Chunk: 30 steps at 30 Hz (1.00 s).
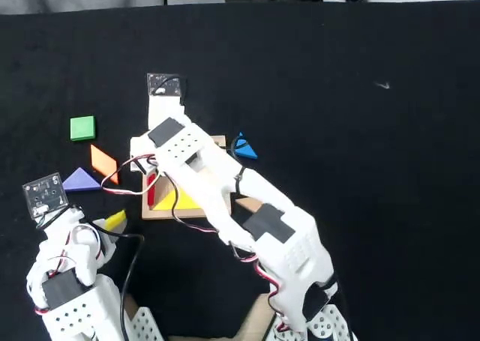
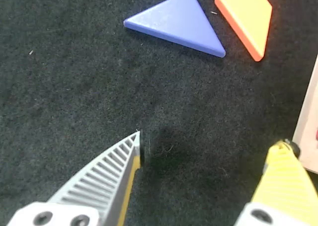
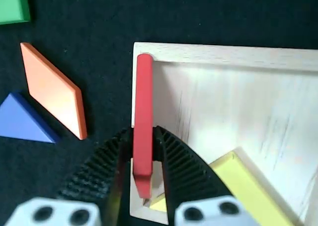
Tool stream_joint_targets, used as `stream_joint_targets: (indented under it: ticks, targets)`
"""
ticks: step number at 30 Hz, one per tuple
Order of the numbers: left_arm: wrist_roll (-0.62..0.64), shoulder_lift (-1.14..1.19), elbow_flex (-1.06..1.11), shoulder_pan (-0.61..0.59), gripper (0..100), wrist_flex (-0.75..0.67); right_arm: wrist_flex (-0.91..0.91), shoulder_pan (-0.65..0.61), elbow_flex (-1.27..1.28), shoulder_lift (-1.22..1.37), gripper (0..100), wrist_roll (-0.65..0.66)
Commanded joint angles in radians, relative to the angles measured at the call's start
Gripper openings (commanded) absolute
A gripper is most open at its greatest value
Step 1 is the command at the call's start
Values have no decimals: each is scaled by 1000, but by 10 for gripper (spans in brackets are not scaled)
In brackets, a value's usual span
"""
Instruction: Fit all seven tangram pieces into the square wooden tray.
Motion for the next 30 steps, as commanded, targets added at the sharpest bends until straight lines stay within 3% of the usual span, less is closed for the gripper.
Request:
stream_joint_targets:
  ticks: [1,10,16,27,30]
  targets:
    - [-6,-8,21,-10,385,8,-8,-9,-54,-1,15,-9]
    - [-6,-8,21,-10,385,8,133,-8,-116,-1,166,-6]
    - [-6,-8,21,-10,385,8,157,0,-131,-2,166,12]
    - [-6,-8,21,-10,385,8,325,132,-232,-4,166,230]
    - [-6,-8,21,-10,385,8,341,152,-255,2,87,278]
